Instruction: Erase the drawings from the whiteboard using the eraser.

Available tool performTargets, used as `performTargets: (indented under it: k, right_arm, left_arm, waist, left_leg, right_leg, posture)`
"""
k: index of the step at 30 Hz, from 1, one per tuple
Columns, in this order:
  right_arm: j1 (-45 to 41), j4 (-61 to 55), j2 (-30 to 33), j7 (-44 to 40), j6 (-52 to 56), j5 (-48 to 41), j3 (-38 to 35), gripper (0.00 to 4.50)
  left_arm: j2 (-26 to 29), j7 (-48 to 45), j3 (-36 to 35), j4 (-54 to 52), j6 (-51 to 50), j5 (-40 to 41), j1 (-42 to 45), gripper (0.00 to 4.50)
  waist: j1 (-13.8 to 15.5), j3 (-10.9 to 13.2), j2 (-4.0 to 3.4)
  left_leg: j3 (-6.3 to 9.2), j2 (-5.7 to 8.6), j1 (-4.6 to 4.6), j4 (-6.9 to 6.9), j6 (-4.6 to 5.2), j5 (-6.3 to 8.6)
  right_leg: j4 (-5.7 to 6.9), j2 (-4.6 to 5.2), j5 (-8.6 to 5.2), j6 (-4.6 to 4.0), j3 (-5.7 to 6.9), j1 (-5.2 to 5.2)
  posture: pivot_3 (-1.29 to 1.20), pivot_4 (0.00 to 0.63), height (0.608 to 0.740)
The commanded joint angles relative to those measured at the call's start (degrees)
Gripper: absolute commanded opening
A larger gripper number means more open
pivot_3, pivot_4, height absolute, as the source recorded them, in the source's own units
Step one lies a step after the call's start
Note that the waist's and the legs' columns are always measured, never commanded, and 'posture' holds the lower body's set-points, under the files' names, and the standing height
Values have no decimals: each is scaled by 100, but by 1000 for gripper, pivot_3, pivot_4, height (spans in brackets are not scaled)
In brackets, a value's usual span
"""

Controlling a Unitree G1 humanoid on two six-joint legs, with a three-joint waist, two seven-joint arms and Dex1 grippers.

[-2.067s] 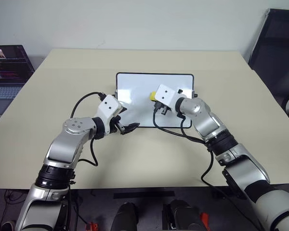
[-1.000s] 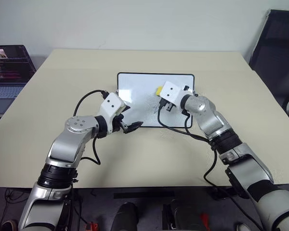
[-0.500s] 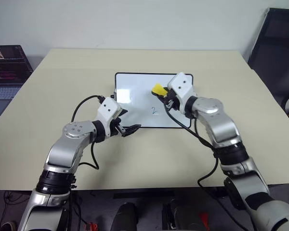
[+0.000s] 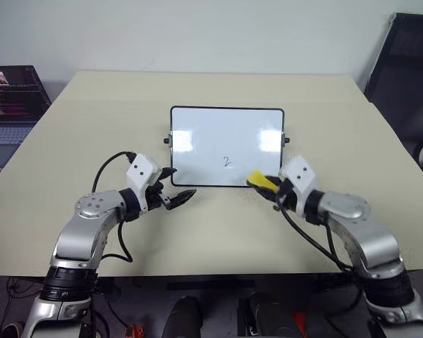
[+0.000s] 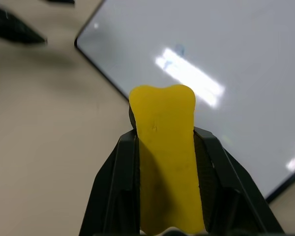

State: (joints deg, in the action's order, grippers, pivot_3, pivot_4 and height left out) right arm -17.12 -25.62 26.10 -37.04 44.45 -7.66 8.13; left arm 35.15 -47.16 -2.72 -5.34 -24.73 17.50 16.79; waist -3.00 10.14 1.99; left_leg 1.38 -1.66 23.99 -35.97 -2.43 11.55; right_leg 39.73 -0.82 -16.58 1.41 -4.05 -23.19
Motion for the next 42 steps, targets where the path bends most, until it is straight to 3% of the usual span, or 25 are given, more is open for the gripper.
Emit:
performTargets:
  k: [1,5,14,20,29,36,42]
  right_arm:
    - [-57,-380,-1,80,0,-109,15,1101]
    - [-368,-247,-205,249,-32,-90,157,1101]
    - [-2241,2064,-770,839,-1192,1099,1157,1101]
    - [-2801,3373,-998,869,-1823,1535,1437,1101]
    - [-2607,3605,-687,257,-2062,2084,1966,1101]
    - [-3019,4238,-913,1103,-2504,2366,1536,1101]
    - [-2994,4299,-848,614,-2360,2249,1547,1101]
  left_arm:
    - [63,-62,-163,-87,198,82,2,4500]
    - [58,-81,-151,-57,260,96,35,4500]
    - [187,-235,118,179,306,-139,238,4500]
    - [193,-319,245,172,256,-195,381,4500]
    - [184,-278,291,-108,20,-173,406,4500]
    - [141,-261,340,-195,-119,-156,490,4500]
    - [92,-218,376,-290,-212,-125,502,4500]
  waist:
    - [-17,0,0]
    - [-18,0,0]
    - [-8,0,2]
    - [8,0,2]
    - [-9,-1,3]
    - [-19,-1,3]
    - [-13,-1,3]
  left_leg:
    - [0,0,0,-1,0,0]
    - [2,0,-1,-2,0,0]
    - [0,3,-2,1,0,0]
    - [3,5,12,2,1,1]
    - [6,3,12,1,1,1]
    - [3,3,-1,-7,1,0]
    - [2,4,-7,-10,3,-4]
  right_leg:
    - [0,0,0,0,0,0]
    - [0,-5,-1,2,2,1]
    - [1,-9,2,-3,3,0]
    - [-20,-5,15,-21,10,0]
    - [-14,-5,17,-24,11,-1]
    - [11,-6,12,-15,5,1]
    - [16,-7,11,-14,4,4]
  posture:
    - [0,150,740]
    - [0,150,740]
    - [0,150,740]
    - [0,150,740]
    - [0,150,740]
    - [0,150,740]
    - [0,150,740]
